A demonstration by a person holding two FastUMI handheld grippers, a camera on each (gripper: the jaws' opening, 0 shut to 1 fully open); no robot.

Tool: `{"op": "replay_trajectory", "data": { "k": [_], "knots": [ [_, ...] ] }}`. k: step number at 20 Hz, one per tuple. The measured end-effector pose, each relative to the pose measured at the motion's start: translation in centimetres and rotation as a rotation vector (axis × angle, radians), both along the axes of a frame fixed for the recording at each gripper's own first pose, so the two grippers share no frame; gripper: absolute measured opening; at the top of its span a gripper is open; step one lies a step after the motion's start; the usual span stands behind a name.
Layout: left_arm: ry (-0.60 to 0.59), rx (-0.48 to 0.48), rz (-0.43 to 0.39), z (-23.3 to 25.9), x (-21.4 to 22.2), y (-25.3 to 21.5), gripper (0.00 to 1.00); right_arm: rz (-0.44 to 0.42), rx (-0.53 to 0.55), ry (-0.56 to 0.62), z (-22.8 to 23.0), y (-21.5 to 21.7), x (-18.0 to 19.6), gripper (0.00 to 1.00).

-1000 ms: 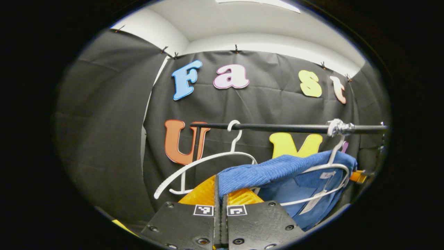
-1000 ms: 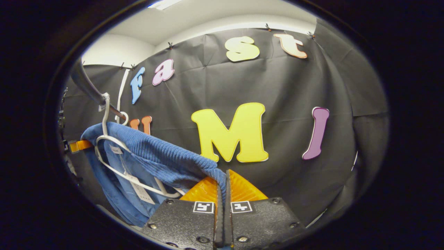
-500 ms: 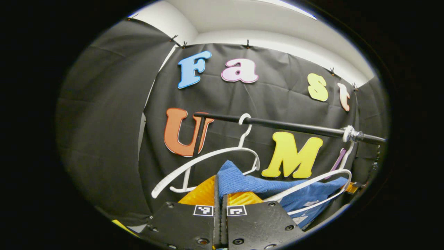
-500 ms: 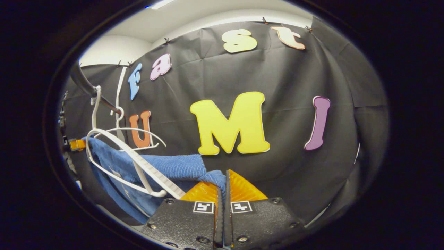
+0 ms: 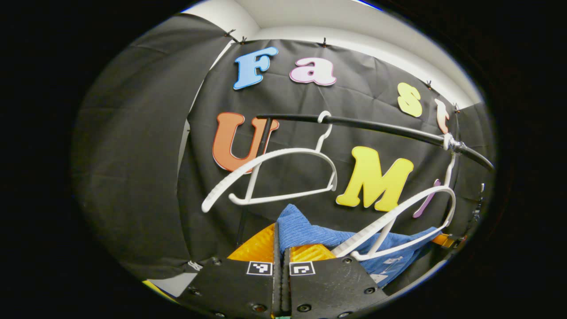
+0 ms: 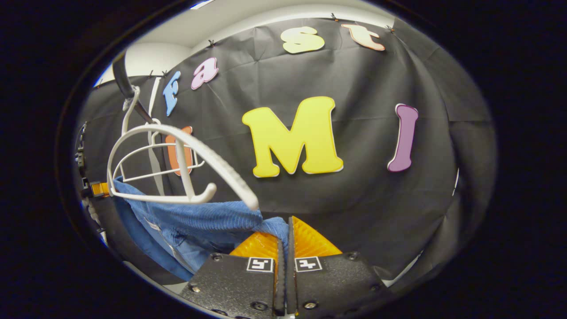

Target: Grasp the clothes on the hanger with both hands and then place them into the laundry hamper below.

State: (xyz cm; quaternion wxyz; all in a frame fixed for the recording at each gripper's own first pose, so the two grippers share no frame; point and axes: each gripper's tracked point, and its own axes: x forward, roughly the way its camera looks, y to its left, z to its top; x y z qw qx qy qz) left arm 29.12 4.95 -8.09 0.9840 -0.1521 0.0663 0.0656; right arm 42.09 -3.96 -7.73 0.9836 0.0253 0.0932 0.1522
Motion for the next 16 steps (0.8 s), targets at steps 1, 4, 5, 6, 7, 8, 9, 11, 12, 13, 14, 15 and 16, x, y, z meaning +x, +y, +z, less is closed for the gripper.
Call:
{"op": "replay_trajectory", "data": {
  "k": [1,4,5,6,7,8,9,11,12,13,14,15,16],
  "knots": [
    [0.01,0.004,0.003,-0.4,-0.2,0.1,0.0,-0.001,-0.003,0.009,-0.5,0.1,-0.4,0.05],
    [0.039,0.008,0.007,-1.9,-1.4,0.2,0.0,-0.005,-0.015,0.029,-2.0,0.3,-1.7,0.05],
    [0.048,0.006,0.008,-2.3,-1.9,0.3,0.0,-0.006,-0.012,0.038,-2.4,0.4,-2.1,0.05],
    [0.057,0.011,0.01,-2.6,-2.4,0.3,0.0,-0.006,-0.009,0.045,-2.8,0.6,-2.7,0.05],
    [0.064,0.02,0.012,-2.9,-2.9,0.4,0.0,-0.008,-0.008,0.051,-3.2,0.8,-3.3,0.05],
    [0.073,0.03,0.01,-3.3,-3.3,0.3,0.0,-0.007,-0.011,0.054,-3.4,1.0,-3.9,0.05],
    [0.08,0.045,0.006,-3.7,-4.0,0.1,0.0,-0.006,-0.012,0.055,-3.6,1.2,-4.5,0.05],
    [0.09,0.079,-0.005,-4.3,-5.6,-0.4,0.0,-0.006,-0.011,0.06,-4.0,1.8,-5.8,0.05],
    [0.093,0.087,-0.017,-4.1,-5.8,-0.8,0.0,-0.004,-0.005,0.066,-4.2,2.3,-6.3,0.05],
    [0.092,0.09,-0.03,-3.9,-6.1,-1.3,0.05,0.001,0.0,0.072,-4.4,2.8,-7.0,0.05],
    [0.09,0.088,-0.043,-3.9,-6.3,-1.7,0.05,0.005,0.002,0.074,-4.5,3.5,-7.7,0.05],
    [0.086,0.086,-0.06,-3.8,-6.6,-2.3,0.05,0.011,0.003,0.073,-4.5,4.3,-8.3,0.05],
    [0.085,0.089,-0.077,-3.9,-7.1,-2.7,0.05,0.021,0.007,0.073,-4.5,5.1,-8.9,0.05]
  ]
}}
